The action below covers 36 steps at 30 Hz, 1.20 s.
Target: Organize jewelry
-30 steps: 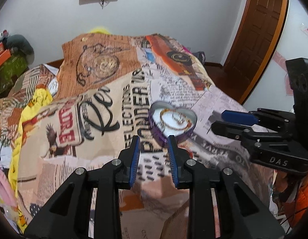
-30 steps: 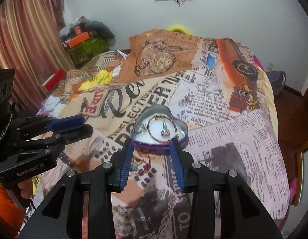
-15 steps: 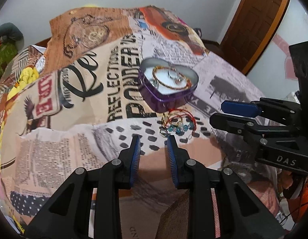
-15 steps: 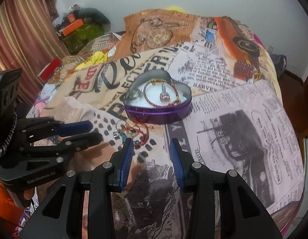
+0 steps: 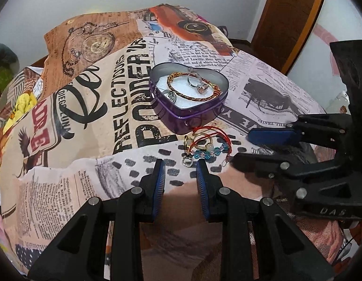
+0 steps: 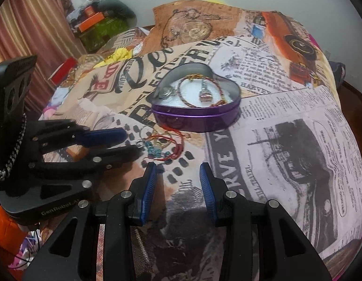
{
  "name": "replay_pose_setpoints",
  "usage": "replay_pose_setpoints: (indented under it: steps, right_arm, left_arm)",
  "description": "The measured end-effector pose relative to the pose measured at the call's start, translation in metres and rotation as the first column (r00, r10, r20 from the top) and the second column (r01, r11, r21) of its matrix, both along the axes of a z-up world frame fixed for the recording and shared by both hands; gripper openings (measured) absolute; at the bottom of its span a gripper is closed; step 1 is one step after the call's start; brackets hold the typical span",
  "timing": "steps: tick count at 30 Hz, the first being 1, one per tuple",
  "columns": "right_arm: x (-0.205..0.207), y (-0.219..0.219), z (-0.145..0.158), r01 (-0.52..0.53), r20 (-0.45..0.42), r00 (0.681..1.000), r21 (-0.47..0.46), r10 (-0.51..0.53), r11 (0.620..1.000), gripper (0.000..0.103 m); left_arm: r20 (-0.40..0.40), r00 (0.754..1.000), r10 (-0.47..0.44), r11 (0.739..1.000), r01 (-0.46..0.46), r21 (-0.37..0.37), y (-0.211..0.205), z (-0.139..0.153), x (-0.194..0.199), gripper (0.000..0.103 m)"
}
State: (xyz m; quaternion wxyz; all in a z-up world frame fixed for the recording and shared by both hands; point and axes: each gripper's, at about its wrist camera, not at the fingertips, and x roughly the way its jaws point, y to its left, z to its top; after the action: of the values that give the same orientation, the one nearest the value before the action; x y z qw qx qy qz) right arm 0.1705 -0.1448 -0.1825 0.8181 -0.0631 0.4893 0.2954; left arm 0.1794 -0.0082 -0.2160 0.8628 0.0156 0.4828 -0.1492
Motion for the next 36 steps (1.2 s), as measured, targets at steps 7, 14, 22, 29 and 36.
replay_pose_setpoints:
  steps: [7, 14, 22, 29, 36]
  right_arm:
    - [0.006, 0.004, -0.002, -0.025, -0.004, 1.000, 0.000, 0.025, 1.000, 0.034]
    - [0.009, 0.003, -0.003, -0.028, -0.007, 1.000, 0.010, 0.028, 1.000, 0.034]
    - [0.012, 0.013, -0.001, -0.065, 0.012, 0.998, -0.014, 0.065, 0.998, 0.034]
    - [0.009, 0.027, -0.006, -0.122, 0.040, 0.991, -0.062, 0.124, 0.991, 0.029]
    - [-0.001, 0.029, -0.003, -0.163, 0.074, 0.983, -0.071, 0.168, 0.984, 0.008]
  left_arm:
    - [0.005, 1.000, -0.023, 1.000, 0.024, -0.013, -0.001, -0.003, 0.005, 0.021]
    - [0.007, 1.000, -0.029, 0.999, 0.030, -0.036, -0.001, -0.006, 0.009, 0.008]
    - [0.020, 1.000, -0.010, 0.999, 0.011, -0.040, 0.003, -0.001, 0.003, 0.008]
    - [0.040, 0.999, 0.020, 0.999, -0.019, -0.043, 0.010, 0.007, -0.004, 0.008]
    - [0.057, 0.997, 0.053, 0.996, -0.049, -0.070, 0.017, 0.018, -0.007, 0.008]
